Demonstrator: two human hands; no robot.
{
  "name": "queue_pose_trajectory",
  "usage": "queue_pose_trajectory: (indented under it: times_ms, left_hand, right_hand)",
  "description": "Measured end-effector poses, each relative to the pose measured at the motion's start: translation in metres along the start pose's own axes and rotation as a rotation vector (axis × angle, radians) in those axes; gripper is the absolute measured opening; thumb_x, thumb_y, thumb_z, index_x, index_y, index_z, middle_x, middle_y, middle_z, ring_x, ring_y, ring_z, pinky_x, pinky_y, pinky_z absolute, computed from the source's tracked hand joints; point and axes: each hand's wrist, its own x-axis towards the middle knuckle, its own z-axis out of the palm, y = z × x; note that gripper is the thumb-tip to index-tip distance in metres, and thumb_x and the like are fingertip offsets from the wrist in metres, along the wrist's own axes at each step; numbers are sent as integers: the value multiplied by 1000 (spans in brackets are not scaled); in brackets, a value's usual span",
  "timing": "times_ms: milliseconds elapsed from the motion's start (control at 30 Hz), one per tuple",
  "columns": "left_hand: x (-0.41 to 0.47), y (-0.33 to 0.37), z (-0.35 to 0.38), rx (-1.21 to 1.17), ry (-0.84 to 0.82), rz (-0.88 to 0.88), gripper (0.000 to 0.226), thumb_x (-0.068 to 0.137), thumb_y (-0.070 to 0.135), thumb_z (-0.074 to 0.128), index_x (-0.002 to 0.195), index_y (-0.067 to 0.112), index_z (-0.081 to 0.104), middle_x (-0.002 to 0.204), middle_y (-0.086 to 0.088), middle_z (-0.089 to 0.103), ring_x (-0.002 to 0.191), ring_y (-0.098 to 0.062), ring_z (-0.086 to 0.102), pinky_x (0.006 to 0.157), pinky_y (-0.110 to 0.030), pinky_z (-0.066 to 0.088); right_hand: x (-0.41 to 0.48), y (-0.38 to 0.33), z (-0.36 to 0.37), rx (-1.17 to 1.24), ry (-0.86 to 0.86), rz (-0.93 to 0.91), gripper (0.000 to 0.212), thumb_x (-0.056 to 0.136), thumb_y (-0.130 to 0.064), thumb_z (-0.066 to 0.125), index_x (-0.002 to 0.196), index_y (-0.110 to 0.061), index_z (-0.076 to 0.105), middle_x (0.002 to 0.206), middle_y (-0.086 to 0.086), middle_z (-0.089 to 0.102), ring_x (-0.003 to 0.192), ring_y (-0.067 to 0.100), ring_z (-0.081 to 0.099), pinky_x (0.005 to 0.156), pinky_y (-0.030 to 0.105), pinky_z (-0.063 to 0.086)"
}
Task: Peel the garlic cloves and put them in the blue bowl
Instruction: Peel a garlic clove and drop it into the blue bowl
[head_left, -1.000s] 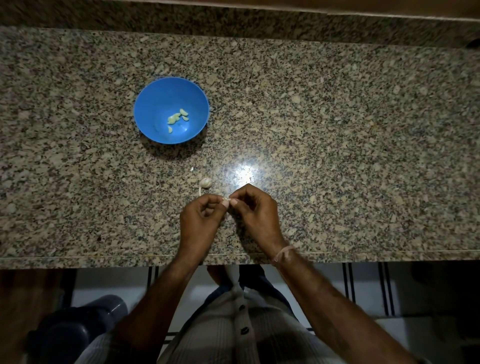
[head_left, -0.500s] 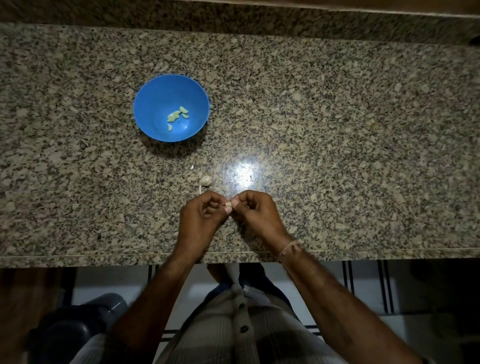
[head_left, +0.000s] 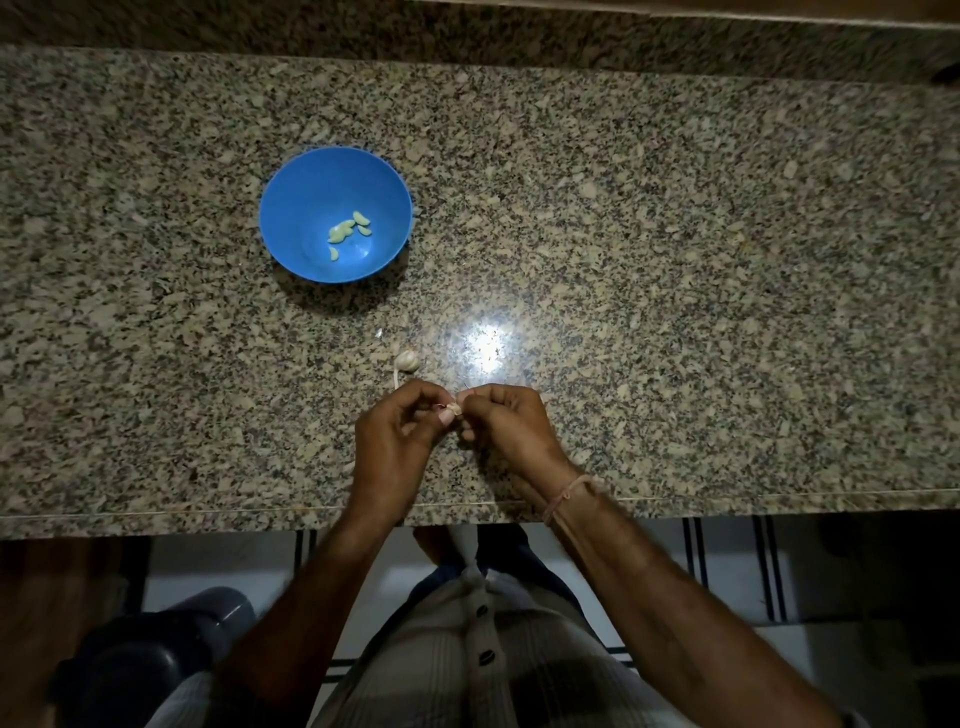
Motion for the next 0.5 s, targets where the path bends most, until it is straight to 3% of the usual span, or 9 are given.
queue_pose_trajectory:
  times_ms: [167,333,433,500]
  left_hand:
    - [-2,0,8,-177,42,-152,8,92,8,77,99,11,77,90,-7,79,88,-24,78,82,-41,65]
    - [-3,-4,13,-132,75,-150,12,90,7,78,101,14,77,92,-3,79,86,-20,78,81,-39,65]
    - [-2,-8,14,-217,106,-208,12,92,5,76,102,11,76,93,-8,79,88,-29,78,83,-46,64]
    - [2,-12,13,-262,130,-256,11,94,6,74,103,11,76,95,-13,79,92,-37,76,87,-52,63]
  right_hand:
    - [-2,3,1,-245,117,-263,5,95,-18,72,94,-16,77,88,-1,78,86,18,75,79,35,64]
    - [-5,2,7,-88,162,-193,4,95,-12,73,93,-13,76,87,7,78,82,22,76,76,39,66]
    - [-6,3,4,0,93,-198,3,95,-7,74,98,-8,74,92,15,75,81,22,74,73,34,65]
    - [-5,4,-1,5,13,-218,7,95,-5,74,101,-7,75,93,15,74,85,24,74,77,40,66]
